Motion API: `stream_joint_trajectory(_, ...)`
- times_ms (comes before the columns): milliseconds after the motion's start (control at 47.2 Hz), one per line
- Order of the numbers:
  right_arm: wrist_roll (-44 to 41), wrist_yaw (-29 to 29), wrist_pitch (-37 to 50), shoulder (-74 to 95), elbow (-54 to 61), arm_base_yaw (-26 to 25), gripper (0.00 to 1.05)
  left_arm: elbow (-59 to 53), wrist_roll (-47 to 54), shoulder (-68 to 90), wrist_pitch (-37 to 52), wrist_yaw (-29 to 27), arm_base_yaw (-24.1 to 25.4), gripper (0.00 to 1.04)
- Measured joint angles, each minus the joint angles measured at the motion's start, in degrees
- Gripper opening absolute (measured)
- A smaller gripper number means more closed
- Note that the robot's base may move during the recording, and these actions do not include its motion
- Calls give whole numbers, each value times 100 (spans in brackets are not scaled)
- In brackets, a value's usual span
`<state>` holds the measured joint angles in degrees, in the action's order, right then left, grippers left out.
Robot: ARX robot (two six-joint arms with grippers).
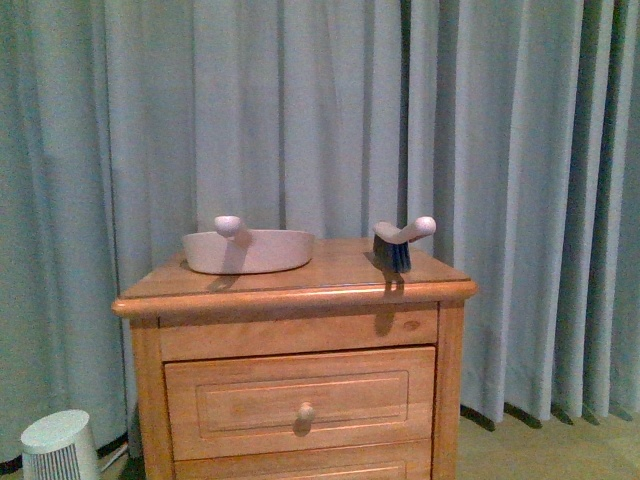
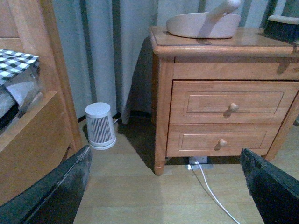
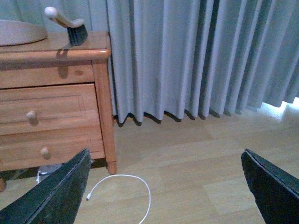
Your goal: Clean up trash
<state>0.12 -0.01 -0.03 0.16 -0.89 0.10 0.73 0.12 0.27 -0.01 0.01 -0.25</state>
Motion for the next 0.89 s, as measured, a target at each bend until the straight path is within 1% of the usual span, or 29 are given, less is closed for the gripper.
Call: stream_joint_trajectory(890,0,-4,0,4,0,0,97,0,0,0,0,-2,0,97)
